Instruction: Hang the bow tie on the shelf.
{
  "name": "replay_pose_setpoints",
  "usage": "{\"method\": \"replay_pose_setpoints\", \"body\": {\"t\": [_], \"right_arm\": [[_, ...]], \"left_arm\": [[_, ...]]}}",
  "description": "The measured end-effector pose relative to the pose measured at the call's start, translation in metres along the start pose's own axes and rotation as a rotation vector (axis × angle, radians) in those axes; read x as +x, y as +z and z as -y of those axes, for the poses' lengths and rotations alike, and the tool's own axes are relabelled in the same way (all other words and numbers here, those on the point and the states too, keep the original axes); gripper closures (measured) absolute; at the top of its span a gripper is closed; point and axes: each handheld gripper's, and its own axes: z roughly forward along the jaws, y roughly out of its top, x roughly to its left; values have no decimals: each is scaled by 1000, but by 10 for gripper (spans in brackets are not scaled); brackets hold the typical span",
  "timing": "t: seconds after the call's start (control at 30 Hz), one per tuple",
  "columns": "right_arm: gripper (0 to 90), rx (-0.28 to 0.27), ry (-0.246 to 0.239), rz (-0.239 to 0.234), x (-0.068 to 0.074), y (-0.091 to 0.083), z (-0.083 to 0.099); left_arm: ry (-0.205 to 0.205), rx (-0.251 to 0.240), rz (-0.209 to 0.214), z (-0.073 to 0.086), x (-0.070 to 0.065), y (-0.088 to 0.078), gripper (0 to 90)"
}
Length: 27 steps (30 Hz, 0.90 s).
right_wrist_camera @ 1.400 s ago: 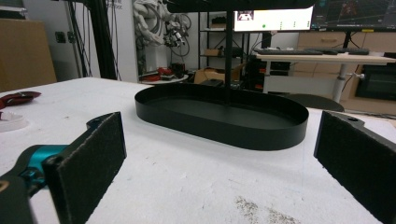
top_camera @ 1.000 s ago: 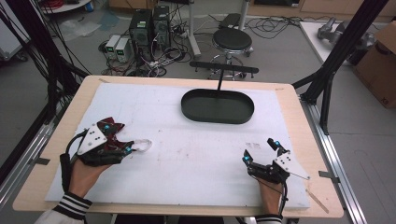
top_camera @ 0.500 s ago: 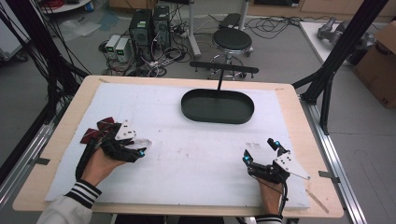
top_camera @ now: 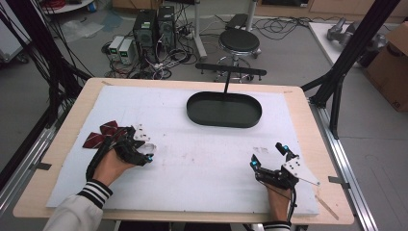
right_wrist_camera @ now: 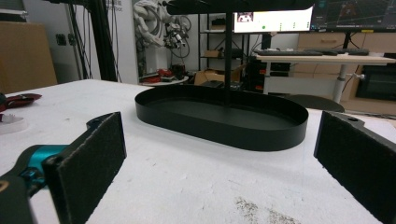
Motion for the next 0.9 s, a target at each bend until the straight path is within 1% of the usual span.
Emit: {"method": "replay_pose_setpoints", "body": {"t": [0.03, 0.07, 0.1, 0.13, 0.17, 0.23, 0.27, 0.37, 0.47, 0.57, 0.63, 0.67, 0.7, 0.77, 0.87, 0.9], "right_arm": [[12, 3, 6, -1, 1, 0, 0], [11, -2, -2, 0, 0, 0, 0], [11, 1, 4, 1, 0, 0, 0], [11, 1, 4, 1, 0, 0, 0], [11, 0, 1, 1, 0, 0, 0], [11, 1, 4, 1, 0, 0, 0], [11, 1, 4, 1, 0, 0, 0], [11, -1, 2, 1, 0, 0, 0], [11, -3, 2, 1, 0, 0, 0], [11, -2, 4, 0, 0, 0, 0], [11, -2, 4, 0, 0, 0, 0], [11, -2, 4, 0, 0, 0, 0], [11, -2, 5, 1, 0, 0, 0], [11, -3, 6, 2, 0, 0, 0], [11, -2, 5, 1, 0, 0, 0], [11, -4, 5, 1, 0, 0, 0]], "left_arm": [[-1, 7, 10, 0, 0, 1, 412], [2, 13, 16, -1, 1, 2, 440], [4, 25, 14, -1, 1, 3, 455], [2, 28, 22, -2, 1, 4, 455], [7, 38, 26, -2, 1, 5, 488], [8, 57, 33, -4, 1, 7, 508], [18, 63, 33, -5, 1, 8, 508], [9, 82, 36, -7, 0, 10, 531], [10, 102, 36, -8, 0, 13, 540], [8, 119, 46, -10, 0, 16, 577], [10, 126, 45, -10, 0, 16, 615], [0, 125, 49, -10, 0, 17, 615], [-1, 134, 51, -10, 0, 17, 626], [-23, 140, 48, -11, 1, 17, 685], [-31, 154, 59, -13, 2, 18, 704], [-30, 162, 59, -13, 2, 18, 750]]}}
